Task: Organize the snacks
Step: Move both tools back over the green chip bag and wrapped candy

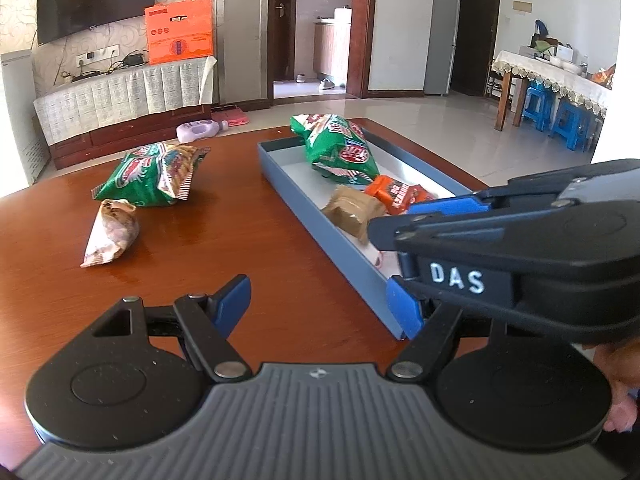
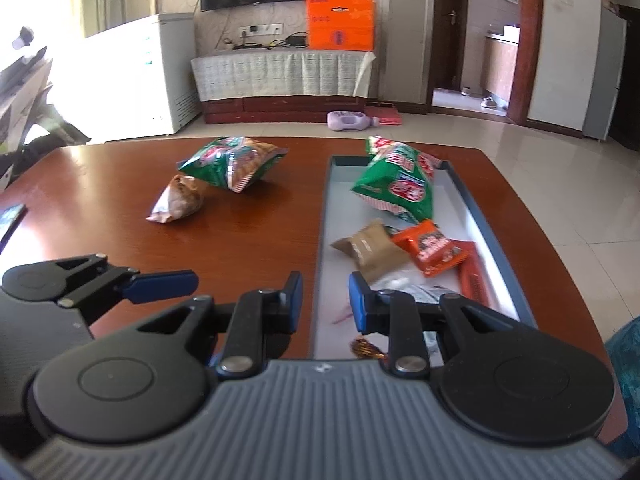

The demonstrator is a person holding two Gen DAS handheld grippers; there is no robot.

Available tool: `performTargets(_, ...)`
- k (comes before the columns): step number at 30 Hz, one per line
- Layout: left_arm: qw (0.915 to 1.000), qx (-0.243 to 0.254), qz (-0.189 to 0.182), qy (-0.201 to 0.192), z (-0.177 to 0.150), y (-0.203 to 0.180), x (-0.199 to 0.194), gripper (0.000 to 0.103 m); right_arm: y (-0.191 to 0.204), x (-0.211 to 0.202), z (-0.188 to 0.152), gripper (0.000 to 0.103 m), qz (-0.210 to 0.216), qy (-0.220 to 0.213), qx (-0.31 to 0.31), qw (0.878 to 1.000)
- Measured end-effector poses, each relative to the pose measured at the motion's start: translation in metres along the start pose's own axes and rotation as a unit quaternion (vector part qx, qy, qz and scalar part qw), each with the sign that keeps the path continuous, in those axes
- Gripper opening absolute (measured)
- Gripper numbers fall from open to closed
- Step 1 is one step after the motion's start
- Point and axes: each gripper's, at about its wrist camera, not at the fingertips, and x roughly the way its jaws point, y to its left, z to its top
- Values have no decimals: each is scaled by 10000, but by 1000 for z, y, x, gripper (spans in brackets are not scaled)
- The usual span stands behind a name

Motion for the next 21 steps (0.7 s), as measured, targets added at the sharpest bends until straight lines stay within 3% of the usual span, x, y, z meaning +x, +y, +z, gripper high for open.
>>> performTargets(21, 9951, -434, 890, -18, 0, 92, -16, 79, 68, 37, 29, 28, 774, -309, -194, 9963)
